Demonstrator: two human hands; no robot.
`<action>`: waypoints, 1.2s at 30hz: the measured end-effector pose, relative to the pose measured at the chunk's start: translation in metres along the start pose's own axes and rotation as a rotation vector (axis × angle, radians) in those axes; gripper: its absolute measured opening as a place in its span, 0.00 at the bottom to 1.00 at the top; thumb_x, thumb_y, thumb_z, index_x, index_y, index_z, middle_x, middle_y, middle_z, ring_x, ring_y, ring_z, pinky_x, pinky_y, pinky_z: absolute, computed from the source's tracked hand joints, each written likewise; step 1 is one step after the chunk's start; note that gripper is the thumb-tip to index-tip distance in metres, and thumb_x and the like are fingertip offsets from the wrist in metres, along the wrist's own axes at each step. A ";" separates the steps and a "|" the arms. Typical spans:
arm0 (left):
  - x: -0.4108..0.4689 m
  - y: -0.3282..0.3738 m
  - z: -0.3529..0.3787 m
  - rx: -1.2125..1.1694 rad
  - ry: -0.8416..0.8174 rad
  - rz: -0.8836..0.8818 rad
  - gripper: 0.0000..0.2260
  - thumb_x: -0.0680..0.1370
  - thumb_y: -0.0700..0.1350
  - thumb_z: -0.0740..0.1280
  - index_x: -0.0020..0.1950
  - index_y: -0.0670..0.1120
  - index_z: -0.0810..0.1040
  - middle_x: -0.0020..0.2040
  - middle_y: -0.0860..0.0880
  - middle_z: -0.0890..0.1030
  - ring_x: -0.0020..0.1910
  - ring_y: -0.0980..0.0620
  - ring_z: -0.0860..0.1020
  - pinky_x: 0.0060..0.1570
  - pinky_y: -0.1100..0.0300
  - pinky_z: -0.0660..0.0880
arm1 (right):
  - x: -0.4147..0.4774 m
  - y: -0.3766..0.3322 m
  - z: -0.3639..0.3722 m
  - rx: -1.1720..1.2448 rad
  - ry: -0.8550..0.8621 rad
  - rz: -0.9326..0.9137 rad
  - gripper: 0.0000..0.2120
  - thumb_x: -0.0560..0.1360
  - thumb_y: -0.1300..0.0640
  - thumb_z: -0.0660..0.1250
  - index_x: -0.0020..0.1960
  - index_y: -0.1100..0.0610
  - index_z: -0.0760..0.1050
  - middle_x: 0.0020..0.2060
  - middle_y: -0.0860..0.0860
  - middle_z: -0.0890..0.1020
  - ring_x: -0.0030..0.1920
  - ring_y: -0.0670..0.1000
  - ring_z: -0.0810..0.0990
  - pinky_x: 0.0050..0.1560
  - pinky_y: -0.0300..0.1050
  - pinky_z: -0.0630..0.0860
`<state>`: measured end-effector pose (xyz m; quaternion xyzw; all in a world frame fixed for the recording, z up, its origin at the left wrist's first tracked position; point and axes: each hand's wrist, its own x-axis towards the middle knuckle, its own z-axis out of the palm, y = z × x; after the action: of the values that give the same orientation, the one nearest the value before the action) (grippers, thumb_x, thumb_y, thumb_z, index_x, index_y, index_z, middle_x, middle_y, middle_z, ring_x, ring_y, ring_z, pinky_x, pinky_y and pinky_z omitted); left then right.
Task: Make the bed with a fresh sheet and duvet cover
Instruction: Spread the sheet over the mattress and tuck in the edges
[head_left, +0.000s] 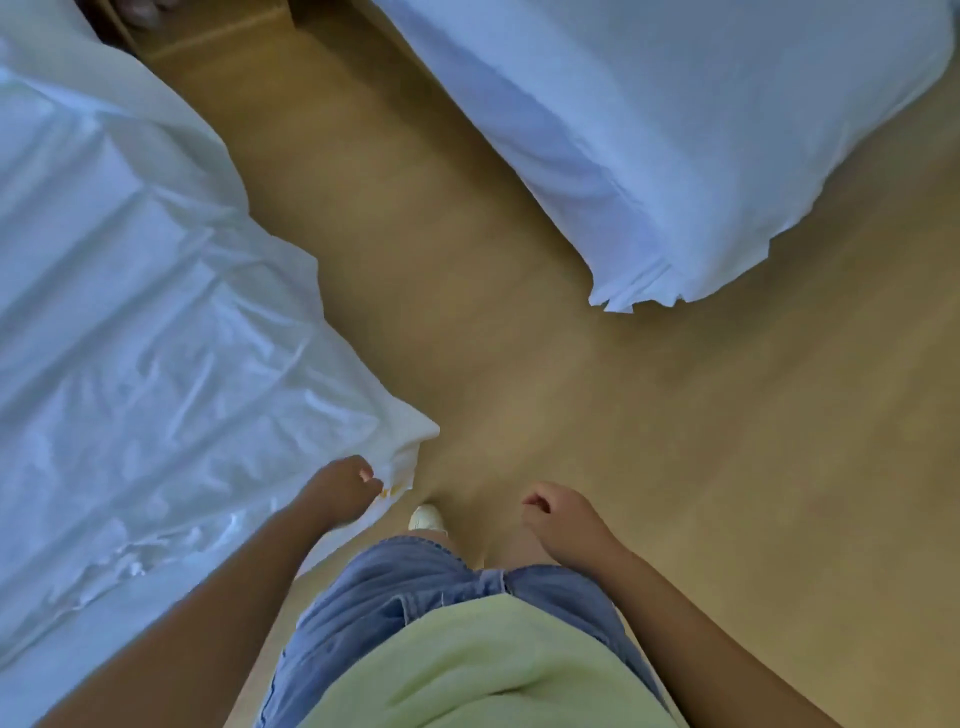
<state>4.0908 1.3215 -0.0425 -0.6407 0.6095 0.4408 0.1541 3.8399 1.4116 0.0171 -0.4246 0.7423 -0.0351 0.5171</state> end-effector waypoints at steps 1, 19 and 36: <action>0.016 0.018 -0.020 0.001 0.009 -0.003 0.14 0.80 0.47 0.60 0.63 0.42 0.73 0.62 0.44 0.76 0.61 0.45 0.73 0.55 0.58 0.68 | 0.018 -0.013 -0.020 -0.020 -0.015 -0.028 0.09 0.78 0.58 0.59 0.45 0.62 0.73 0.34 0.50 0.73 0.33 0.47 0.68 0.31 0.37 0.63; 0.196 0.167 -0.173 -0.776 0.097 -0.402 0.11 0.77 0.44 0.60 0.47 0.39 0.80 0.42 0.45 0.76 0.39 0.52 0.72 0.42 0.62 0.70 | 0.339 -0.311 -0.234 -0.481 -0.475 -0.412 0.07 0.79 0.63 0.57 0.49 0.63 0.73 0.36 0.53 0.70 0.30 0.45 0.64 0.27 0.30 0.63; 0.360 0.015 -0.500 -1.242 0.379 -0.635 0.10 0.79 0.47 0.62 0.55 0.42 0.75 0.51 0.45 0.77 0.52 0.46 0.75 0.58 0.53 0.72 | 0.528 -0.680 -0.120 -0.871 -0.720 -0.618 0.06 0.78 0.56 0.60 0.50 0.55 0.75 0.35 0.47 0.75 0.38 0.48 0.73 0.44 0.45 0.72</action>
<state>4.2179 0.7190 -0.0264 -0.8215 0.0470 0.5212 -0.2263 4.0929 0.5803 0.0172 -0.7751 0.3121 0.2671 0.4800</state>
